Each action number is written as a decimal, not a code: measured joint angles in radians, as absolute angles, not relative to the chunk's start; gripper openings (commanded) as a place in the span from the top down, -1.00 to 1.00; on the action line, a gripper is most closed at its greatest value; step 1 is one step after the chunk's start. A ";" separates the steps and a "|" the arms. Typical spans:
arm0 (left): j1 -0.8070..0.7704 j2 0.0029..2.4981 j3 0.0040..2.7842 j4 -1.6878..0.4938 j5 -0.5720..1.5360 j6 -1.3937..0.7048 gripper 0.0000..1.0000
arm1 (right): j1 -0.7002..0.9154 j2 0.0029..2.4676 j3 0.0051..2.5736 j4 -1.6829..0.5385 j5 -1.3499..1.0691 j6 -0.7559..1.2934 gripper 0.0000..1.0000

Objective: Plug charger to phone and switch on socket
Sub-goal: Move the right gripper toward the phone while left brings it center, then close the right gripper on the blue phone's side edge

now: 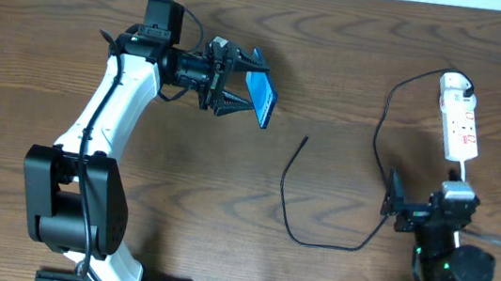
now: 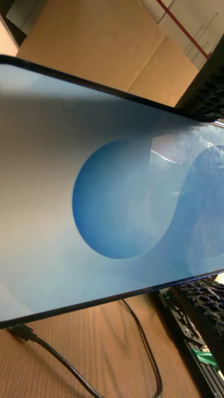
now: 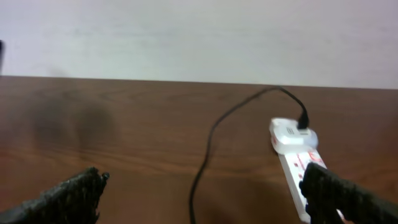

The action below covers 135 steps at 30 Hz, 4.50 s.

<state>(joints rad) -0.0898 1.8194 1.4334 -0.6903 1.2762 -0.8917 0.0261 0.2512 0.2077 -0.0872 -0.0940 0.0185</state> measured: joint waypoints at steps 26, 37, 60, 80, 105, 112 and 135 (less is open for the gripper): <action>-0.090 1.819 1.433 -0.643 1.216 -0.894 0.86 | 0.024 1.052 0.801 -0.215 -1.045 0.042 -0.99; -0.090 1.819 1.433 -0.602 1.110 -0.969 0.86 | 0.024 1.055 0.801 -0.204 -0.992 0.152 -0.98; -0.253 1.819 1.433 -0.463 0.928 -1.072 0.85 | 0.105 1.127 0.801 -0.193 -0.745 0.379 -0.99; -0.364 1.819 1.433 -0.355 0.831 -1.287 0.85 | 0.178 1.178 0.801 -0.170 -0.674 0.383 -0.99; -0.493 1.819 1.433 -0.355 0.773 -1.441 0.87 | 0.252 1.237 0.801 -0.175 -0.489 0.368 -0.13; -0.513 1.819 1.433 -0.354 0.767 -1.468 0.86 | 0.252 1.237 0.801 -0.175 -0.480 0.363 -0.08; -0.535 1.819 1.433 -0.354 0.764 -1.470 0.86 | 0.252 1.237 0.801 -0.175 -0.477 0.363 0.29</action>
<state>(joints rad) -0.5346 1.8194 1.4334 -0.3542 0.7639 -1.4704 0.2520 1.2369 0.8005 -0.1745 -0.4774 0.3630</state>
